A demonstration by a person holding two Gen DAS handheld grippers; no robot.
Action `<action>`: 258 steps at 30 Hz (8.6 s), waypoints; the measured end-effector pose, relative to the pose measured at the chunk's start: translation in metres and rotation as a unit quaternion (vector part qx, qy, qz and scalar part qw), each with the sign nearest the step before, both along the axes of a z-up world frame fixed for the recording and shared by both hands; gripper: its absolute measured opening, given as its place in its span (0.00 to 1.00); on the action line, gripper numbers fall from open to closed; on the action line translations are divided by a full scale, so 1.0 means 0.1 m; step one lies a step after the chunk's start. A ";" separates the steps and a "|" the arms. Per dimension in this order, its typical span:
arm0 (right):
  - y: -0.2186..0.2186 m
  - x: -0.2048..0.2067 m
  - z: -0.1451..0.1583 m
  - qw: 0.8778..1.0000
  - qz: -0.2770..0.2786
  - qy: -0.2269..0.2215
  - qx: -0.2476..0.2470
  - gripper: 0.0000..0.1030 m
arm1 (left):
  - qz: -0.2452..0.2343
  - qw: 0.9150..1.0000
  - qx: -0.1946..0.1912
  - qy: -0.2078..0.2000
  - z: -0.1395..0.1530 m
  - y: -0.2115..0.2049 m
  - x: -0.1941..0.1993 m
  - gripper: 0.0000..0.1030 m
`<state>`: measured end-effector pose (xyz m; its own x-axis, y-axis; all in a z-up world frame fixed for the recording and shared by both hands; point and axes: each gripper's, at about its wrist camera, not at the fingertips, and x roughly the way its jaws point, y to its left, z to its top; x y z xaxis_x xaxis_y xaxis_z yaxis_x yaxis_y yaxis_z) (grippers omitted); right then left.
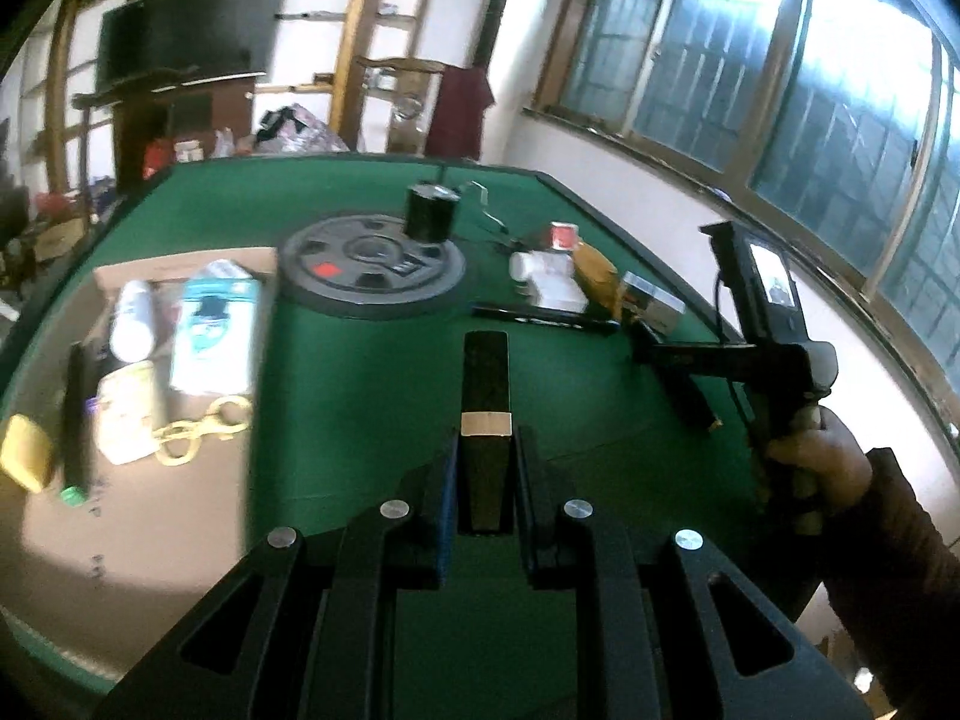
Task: Organize objects
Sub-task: 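Grasp another black marker with the right tool, then release the marker into the cardboard box with left tool while right tool releases its marker there, then lift both tools and move them back over the pile, then grasp the silver medicine box with red stripe using the right tool, then release the silver box into the cardboard box with right tool while left tool releases a black marker there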
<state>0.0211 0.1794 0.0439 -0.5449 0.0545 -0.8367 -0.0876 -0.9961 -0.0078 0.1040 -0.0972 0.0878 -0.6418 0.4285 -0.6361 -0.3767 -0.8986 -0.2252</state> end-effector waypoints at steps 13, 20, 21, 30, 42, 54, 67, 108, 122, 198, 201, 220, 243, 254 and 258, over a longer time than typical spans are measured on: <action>0.23 0.39 0.13 0.966 0.033 0.014 -0.255 0.12 | 0.082 0.996 0.034 -0.003 -0.09 -0.77 0.06 0.14; -0.39 0.49 0.42 0.940 0.126 0.039 -0.314 0.12 | 0.147 0.988 0.044 -0.011 -0.15 -1.32 0.10 0.14; -0.53 0.49 0.50 0.936 0.144 0.045 -0.317 0.12 | 0.155 0.987 0.043 -0.011 -0.16 -1.38 0.10 0.14; -1.46 0.57 0.99 0.912 0.261 0.059 -0.312 0.12 | 0.179 0.983 0.034 -0.035 -0.37 -1.49 -0.04 0.14; -2.65 0.35 0.50 0.901 0.325 -0.047 -0.284 0.13 | 0.183 0.980 -0.002 -0.072 -0.62 -1.40 -0.27 0.14; -3.05 -0.09 0.02 0.921 0.291 -0.101 -0.238 0.15 | 0.175 0.983 -0.022 -0.055 -0.66 -1.38 -0.28 0.15; -2.94 -0.35 0.01 0.936 0.243 -0.115 -0.229 0.36 | 0.163 0.985 -0.011 -0.053 -0.61 -1.35 -0.26 0.47; 0.62 1.77 3.76 0.933 0.048 0.339 -0.110 0.84 | 0.074 0.922 0.091 0.368 3.26 -0.22 0.84 0.72; 0.64 -0.11 1.73 0.989 0.035 0.083 -0.122 1.00 | 0.040 0.987 0.001 0.157 1.89 0.11 -0.31 0.94; 0.33 -0.48 0.01 0.879 0.130 0.043 -0.456 0.24 | -0.067 0.995 -0.062 -0.029 -0.19 0.87 -0.49 0.11; 0.14 -0.44 0.03 0.882 0.141 0.030 -0.449 0.24 | -0.023 0.999 -0.023 -0.019 0.02 0.32 -0.36 0.11; -2.37 -0.19 0.14 0.870 0.282 -0.092 -0.394 0.24 | 0.183 0.980 -0.050 -0.053 -0.17 -1.88 -0.93 0.12; -3.00 -0.44 -0.22 0.889 0.284 -0.142 -0.329 0.24 | 0.211 0.969 -0.065 -0.114 -0.42 -2.14 -1.57 0.14; -3.09 -0.53 -0.15 0.901 0.279 -0.131 -0.305 0.24 | 0.257 0.965 0.031 -0.047 0.04 -2.46 -0.66 0.52; -3.21 -0.66 -0.06 0.921 0.273 -0.106 -0.256 0.24 | 0.269 0.961 0.047 -0.033 0.04 -2.51 -0.34 0.55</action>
<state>-0.0446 -0.1416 0.0379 -0.1948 -0.6108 -0.7674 0.3763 -0.7691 0.5166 0.0700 -0.3485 0.0918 -0.7460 0.1036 -0.6579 0.1545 -0.9340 -0.3222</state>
